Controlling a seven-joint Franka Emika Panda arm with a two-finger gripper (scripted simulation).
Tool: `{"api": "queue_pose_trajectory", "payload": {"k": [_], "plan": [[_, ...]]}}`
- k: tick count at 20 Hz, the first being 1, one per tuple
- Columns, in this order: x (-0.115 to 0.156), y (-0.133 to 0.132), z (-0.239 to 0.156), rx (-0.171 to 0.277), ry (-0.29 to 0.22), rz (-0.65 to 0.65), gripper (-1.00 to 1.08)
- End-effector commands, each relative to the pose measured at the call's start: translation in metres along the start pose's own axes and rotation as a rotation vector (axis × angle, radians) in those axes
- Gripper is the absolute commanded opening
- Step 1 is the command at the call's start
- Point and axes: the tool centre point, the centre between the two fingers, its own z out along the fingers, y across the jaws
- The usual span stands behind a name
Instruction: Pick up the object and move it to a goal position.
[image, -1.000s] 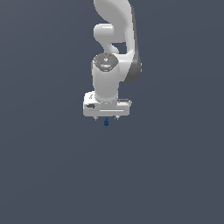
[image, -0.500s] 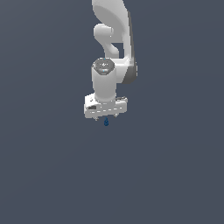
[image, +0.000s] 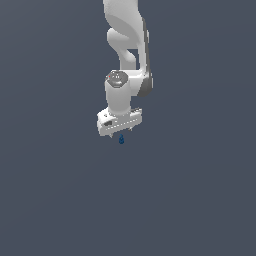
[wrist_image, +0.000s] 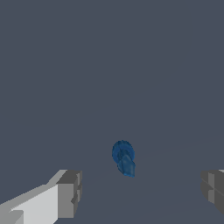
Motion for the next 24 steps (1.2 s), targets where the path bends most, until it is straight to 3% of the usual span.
{"api": "queue_pose_trajectory", "payload": {"k": [1, 14, 24], "plan": [[-0.005, -0.002, 0.004, 0.001, 0.003, -0.032, 1.0], [-0.012, -0.004, 0.014, 0.002, 0.005, -0.068, 1.0], [-0.012, -0.005, 0.054, 0.003, 0.006, -0.072, 1.0]]}}
